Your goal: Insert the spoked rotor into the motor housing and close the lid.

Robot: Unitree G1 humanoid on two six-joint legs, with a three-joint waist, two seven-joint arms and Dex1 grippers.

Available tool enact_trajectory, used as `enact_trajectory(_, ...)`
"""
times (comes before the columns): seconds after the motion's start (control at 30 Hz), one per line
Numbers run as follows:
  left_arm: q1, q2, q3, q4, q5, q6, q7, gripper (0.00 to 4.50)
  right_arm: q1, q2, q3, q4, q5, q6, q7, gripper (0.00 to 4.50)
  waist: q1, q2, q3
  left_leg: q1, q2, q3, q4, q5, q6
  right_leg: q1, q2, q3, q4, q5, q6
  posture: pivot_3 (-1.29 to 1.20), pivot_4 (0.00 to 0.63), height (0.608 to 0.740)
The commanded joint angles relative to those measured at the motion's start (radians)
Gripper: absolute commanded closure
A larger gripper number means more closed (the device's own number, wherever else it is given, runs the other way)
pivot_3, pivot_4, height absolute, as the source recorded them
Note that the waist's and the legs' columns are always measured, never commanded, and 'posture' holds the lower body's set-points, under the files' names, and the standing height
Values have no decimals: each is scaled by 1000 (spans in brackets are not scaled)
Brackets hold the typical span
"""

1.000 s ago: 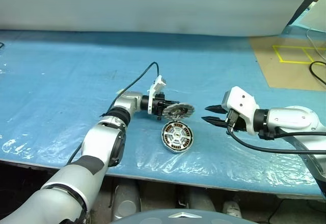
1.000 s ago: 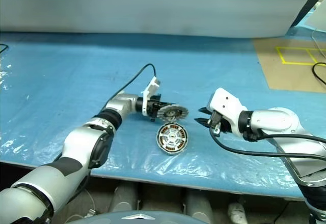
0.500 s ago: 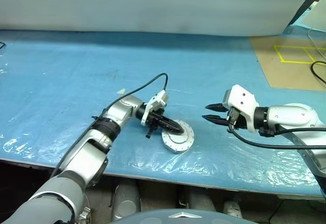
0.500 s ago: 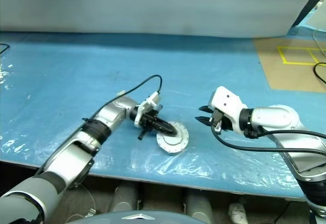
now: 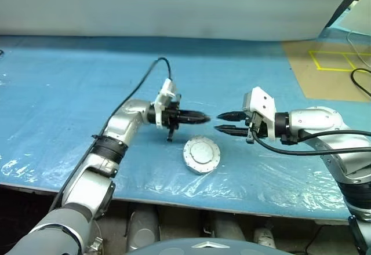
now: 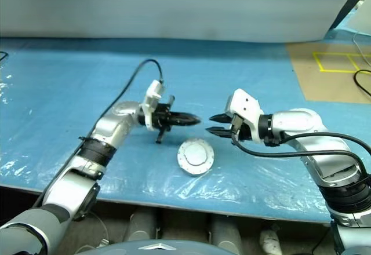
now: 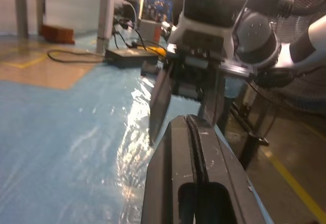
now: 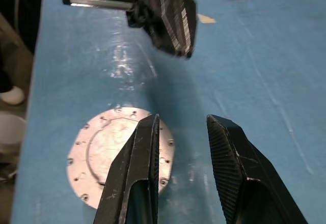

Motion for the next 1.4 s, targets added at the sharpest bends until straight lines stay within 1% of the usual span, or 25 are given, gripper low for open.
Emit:
enact_trajectory(0.03,175,28,72,-314,-69,130,184,4460,-10,-24,29,9,-16,-55,62,2980,-4,0,0,0,0,0,0,0,0,0,0,0,-1,0,0,0,150,740)
enact_trajectory(0.1,299,57,100,-462,-96,194,267,4460,-3,-15,52,13,-18,-83,85,2980,-4,0,0,-1,0,0,-1,-1,0,-1,0,-1,-1,0,0,0,150,740)
enact_trajectory(0.17,429,95,124,-593,-116,239,328,4500,13,2,72,15,-18,-113,101,2645,-3,0,0,-2,1,0,-1,-1,1,-1,0,-2,-1,0,0,0,150,740)
enact_trajectory(0.2,499,129,133,-652,-115,252,338,4500,22,10,86,22,-31,-136,106,2450,-5,0,0,-1,1,0,-1,-1,1,-1,0,-3,0,-1,1,0,150,740)
enact_trajectory(0.27,617,216,145,-737,-84,247,320,4500,36,24,111,48,-60,-192,120,1856,-8,0,0,-1,1,0,-1,-2,1,0,0,-2,-1,-2,2,0,150,740)
enact_trajectory(0.33,689,280,176,-768,-57,224,319,4500,41,46,121,73,-65,-227,136,1172,-9,0,0,0,1,0,-1,-2,2,0,0,-2,-1,-3,3,0,150,740)
enact_trajectory(0.43,766,325,194,-783,-8,147,312,4500,63,56,150,92,-88,-277,165,185,-6,0,0,1,1,0,0,-2,3,2,0,-2,-1,-5,7,0,150,740)
enact_trajectory(0.47,779,316,200,-777,8,112,321,4500,70,67,159,102,-98,-289,164,23,-6,0,0,3,1,0,0,-2,3,3,0,-2,-1,-6,9,0,150,740)
enact_trajectory(0.57,781,285,209,-756,28,68,361,4500,74,87,202,149,-189,-384,152,23,-9,0,0,4,1,0,0,-2,3,5,-1,-1,-1,-7,10,0,150,740)
enact_trajectory(0.63,779,286,189,-732,74,24,353,4500,77,101,213,164,-204,-393,148,23,-11,0,0,4,1,0,0,-2,3,5,-1,-1,-1,-3,5,0,150,740)
enact_trajectory(0.73,774,285,160,-701,124,-27,340,4500,88,114,224,198,-221,-387,144,23,-20,0,0,3,1,0,0,-2,3,4,0,-1,-1,-3,4,0,150,740)
enact_trajectory(0.93,756,267,139,-638,191,-131,342,4500,93,145,210,221,-218,-358,121,23,-25,0,0,3,1,1,0,-2,3,3,0,-1,-1,-3,4,0,150,740)
enact_trajectory(1.13,763,276,119,-534,295,-307,316,4500,93,169,221,219,-232,-349,102,23,-24,0,0,4,1,1,0,-2,3,4,0,-1,0,-3,5,0,150,740)
enact_trajectory(1.37,761,246,122,-531,313,-353,362,4500,69,184,225,251,-235,-352,121,23,-24,0,0,4,1,1,0,-2,3,4,0,-1,0,-3,4,0,150,740)
enact_trajectory(1.4,757,240,123,-533,315,-355,371,4500,68,186,229,262,-241,-358,122,194,-24,0,0,4,1,1,1,-2,3,4,0,-1,1,-3,4,0,150,740)
